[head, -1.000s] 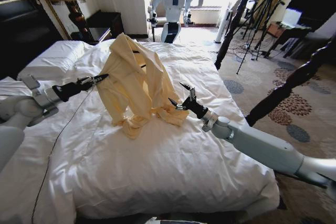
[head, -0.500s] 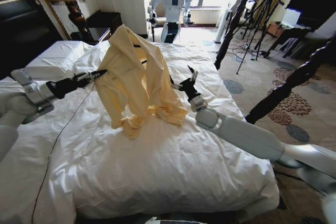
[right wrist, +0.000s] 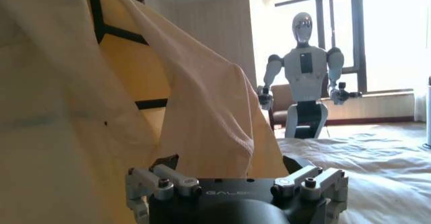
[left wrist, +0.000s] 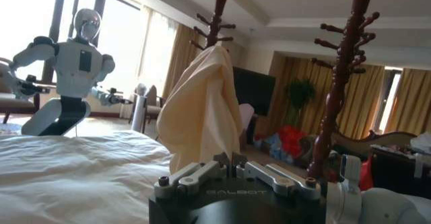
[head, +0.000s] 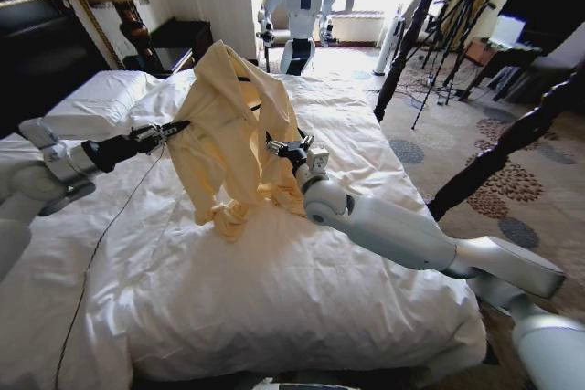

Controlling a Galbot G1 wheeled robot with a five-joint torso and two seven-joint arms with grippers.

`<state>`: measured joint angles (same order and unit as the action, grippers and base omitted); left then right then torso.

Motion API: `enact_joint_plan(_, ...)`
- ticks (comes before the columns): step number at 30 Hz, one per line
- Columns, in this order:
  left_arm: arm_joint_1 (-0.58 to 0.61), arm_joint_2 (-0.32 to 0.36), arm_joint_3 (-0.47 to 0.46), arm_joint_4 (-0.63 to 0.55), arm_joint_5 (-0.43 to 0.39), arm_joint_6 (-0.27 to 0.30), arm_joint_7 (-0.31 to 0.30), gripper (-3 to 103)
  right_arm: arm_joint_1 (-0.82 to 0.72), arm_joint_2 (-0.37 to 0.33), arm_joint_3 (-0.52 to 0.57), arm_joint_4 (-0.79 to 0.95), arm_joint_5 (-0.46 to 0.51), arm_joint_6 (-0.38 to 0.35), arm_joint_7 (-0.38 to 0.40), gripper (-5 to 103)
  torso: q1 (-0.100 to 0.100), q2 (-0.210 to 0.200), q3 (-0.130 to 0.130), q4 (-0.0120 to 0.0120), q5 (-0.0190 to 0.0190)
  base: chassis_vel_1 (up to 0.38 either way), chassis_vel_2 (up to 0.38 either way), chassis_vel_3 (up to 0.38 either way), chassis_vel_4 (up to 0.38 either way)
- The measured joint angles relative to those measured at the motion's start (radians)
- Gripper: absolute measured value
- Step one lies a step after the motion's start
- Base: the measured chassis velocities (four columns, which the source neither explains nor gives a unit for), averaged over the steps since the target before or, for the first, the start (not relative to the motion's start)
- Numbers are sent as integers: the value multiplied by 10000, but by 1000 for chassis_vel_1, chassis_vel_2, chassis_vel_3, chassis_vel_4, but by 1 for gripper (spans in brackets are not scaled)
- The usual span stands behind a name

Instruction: Pick up the clothes from the bed and hang them on the clothes hanger.

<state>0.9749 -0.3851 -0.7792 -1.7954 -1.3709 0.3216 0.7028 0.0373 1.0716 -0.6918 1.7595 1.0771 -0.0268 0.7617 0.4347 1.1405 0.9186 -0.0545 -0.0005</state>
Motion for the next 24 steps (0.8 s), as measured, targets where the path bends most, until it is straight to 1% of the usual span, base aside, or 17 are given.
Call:
enact_joint_plan(5, 130, -28, -46, -154, -2, 0, -2, 2, 57, 61, 57, -364, -51, 1, -226, 100, 0, 0, 0, 0, 1, 0, 0, 0, 0)
enact_joint_plan(6, 157, -34, -62, -179, -3, 0, -2, 2, 74, 91, 61, -485, -95, 21, -284, 102, 0, 0, 0, 2, 1, 0, 0, 0, 0)
enact_joint_plan(7, 157, -34, -62, -179, -3, 0, -2, 2, 74, 91, 61, -485, -95, 21, -284, 102, 0, 0, 0, 2, 1, 0, 0, 0, 0)
enact_joint_plan(10, 238, -35, -114, -203, -6, -1, -2, 2, 148, 106, 38, -578, -303, 102, -365, 88, 0, 0, 0, 2, 0, 0, 0, 0, 0)
enact_joint_plan(11, 238, -35, -114, -203, -6, -1, -2, 2, 148, 106, 38, -578, -303, 102, -365, 88, 0, 0, 0, 2, 0, 0, 0, 0, 0)
enact_joint_plan(13, 257, -32, -128, -214, -6, -4, -4, 2, 171, 61, -1, -501, -361, 115, -367, 77, 0, 0, 0, 2, 0, 0, 0, 0, 0)
enact_joint_plan(14, 257, -32, -128, -214, -6, -4, -4, 2, 171, 61, -1, -501, -361, 115, -367, 77, 0, 0, 0, 2, 0, 0, 0, 0, 0)
enact_joint_plan(18, 259, -31, -138, -278, -9, -8, -12, 2, 184, -18, -44, -476, -444, 154, -371, 55, 0, 0, -1, 1, 1, 0, 0, 0, 0)
enact_joint_plan(20, 266, -40, -139, -299, -11, -9, -12, 2, 195, -32, -47, -476, -446, 154, -371, 55, 0, 0, -1, 1, 1, 0, 0, 0, 0)
enact_joint_plan(22, 302, -66, -144, -362, -14, -11, -12, 2, 222, -56, -52, -495, -457, 155, -361, 44, 0, 0, -1, 1, 1, 0, 0, 0, 0)
enact_joint_plan(23, 302, -66, -144, -362, -14, -11, -12, 2, 222, -56, -52, -495, -457, 155, -361, 44, 0, 0, -1, 1, 1, 0, 0, 0, 0)
enact_joint_plan(24, 319, -73, -152, -386, -15, -11, -12, 2, 241, -69, -53, -511, -472, 156, -351, 39, 0, 0, -1, 1, 1, 0, 0, 0, 0)
